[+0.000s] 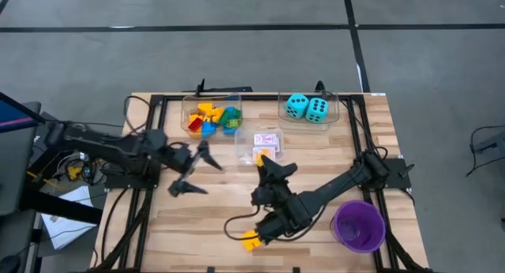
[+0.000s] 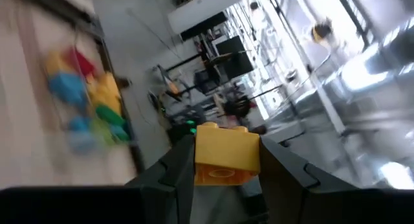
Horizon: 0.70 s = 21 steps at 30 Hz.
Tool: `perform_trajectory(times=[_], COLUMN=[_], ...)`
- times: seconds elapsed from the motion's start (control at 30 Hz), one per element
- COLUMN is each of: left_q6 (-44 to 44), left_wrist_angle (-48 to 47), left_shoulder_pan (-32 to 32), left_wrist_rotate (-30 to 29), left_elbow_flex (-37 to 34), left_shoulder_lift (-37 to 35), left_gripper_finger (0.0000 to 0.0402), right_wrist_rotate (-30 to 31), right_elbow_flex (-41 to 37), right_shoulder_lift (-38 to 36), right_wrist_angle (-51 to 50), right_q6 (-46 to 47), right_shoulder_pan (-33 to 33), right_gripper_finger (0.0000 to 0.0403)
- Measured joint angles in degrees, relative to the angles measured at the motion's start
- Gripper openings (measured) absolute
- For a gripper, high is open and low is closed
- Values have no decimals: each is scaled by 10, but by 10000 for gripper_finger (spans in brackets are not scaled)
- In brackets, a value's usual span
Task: Pick & Place Toys
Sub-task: Put the yellow game piece into the top left transparent bin
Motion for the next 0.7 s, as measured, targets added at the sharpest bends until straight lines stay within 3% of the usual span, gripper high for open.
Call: perform_trajectory(times=[0.07, 0.17, 0.37, 0.53, 0.7], left_q6=[3, 14, 23, 36, 58], left_wrist_angle=[-29, -41, -43, -45, -39], left_shoulder_pan=[-16, -29, -26, -25, -26], left_wrist_rotate=[-19, -99, -270, -300, -313], left_elbow_flex=[-15, -35, -63, -77, -77], left_shoulder_lift=[-43, -96, -170, -197, -204], left_gripper_finger=[384, 384, 384, 384, 384], right_wrist_rotate=[0, -4, -86, -200, -383], right_elbow_flex=[0, 0, 1, 0, -1], right_shoulder_lift=[0, 0, 17, 68, 101], right_wrist_angle=[69, 170, 326, 429, 656], right_q6=[-1, -2, 2, -61, -267], right_shoulder_pan=[-2, -7, -7, -17, -39], right_gripper_finger=[126, 126, 126, 126, 126])
